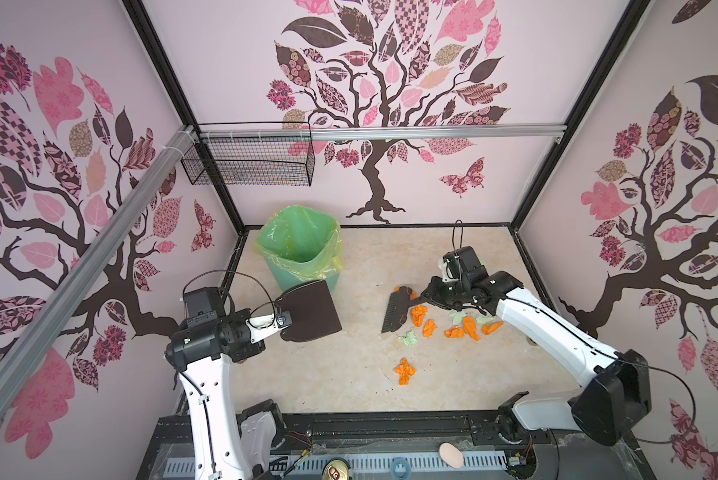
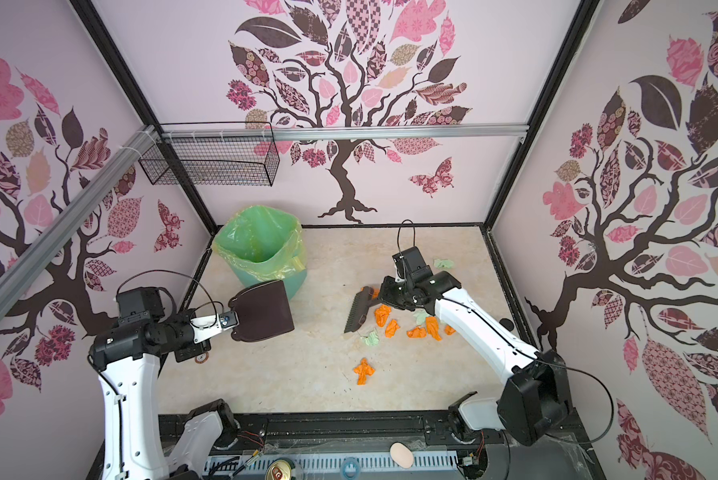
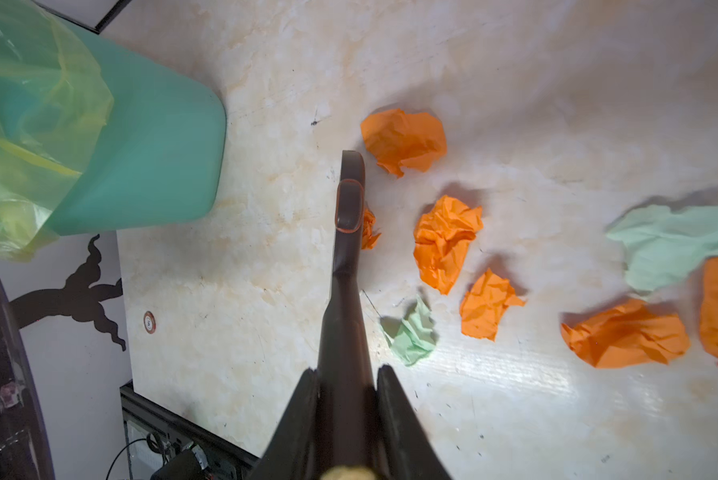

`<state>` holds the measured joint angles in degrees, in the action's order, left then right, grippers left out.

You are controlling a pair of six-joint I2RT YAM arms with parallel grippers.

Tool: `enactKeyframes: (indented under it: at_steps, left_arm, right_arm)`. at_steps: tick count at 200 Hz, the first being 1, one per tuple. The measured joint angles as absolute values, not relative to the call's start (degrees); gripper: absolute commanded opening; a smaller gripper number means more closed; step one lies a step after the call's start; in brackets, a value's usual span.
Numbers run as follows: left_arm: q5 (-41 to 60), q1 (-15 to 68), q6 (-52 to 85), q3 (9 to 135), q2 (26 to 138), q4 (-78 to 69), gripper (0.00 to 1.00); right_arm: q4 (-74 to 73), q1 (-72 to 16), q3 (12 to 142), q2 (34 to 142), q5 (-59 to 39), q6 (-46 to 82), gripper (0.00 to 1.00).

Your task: Sweep away the paper scraps from the table

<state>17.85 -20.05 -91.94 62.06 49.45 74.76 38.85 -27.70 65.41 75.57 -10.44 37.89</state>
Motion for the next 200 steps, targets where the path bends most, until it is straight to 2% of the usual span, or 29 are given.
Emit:
enactKeyframes:
  at_steps: [22,44,74,111,153,200]
  left_arm:
    - [16.51,-15.62,-91.07,62.22,49.52,74.83,0.0]
    - [14.81,-9.85,-88.51,63.9,51.2,75.07,0.0]
    - [11.92,-1.34,-83.61,64.84,54.57,72.9,0.0]
    - [7.49,8.56,-77.1,64.79,57.74,68.16,0.0]
    - [5.93,11.86,-71.5,62.74,60.14,63.05,0.0]
    - [4.99,12.93,-69.06,57.6,60.99,59.61,0.0]
  right_arm:
    - [45.63,-27.75,68.27,74.06,-8.45,35.75,0.0]
    - [51.31,-27.64,77.14,74.08,-3.81,32.77,0.0]
    - [46.96,-22.35,85.08,73.82,-4.71,32.18,0.0]
    - [31.55,-11.73,79.15,78.15,-12.99,41.21,0.0]
    - [18.81,-11.86,71.99,88.77,-18.63,50.72,0.0]
    - [15.59,-11.86,65.3,89.65,-20.8,52.03,0.0]
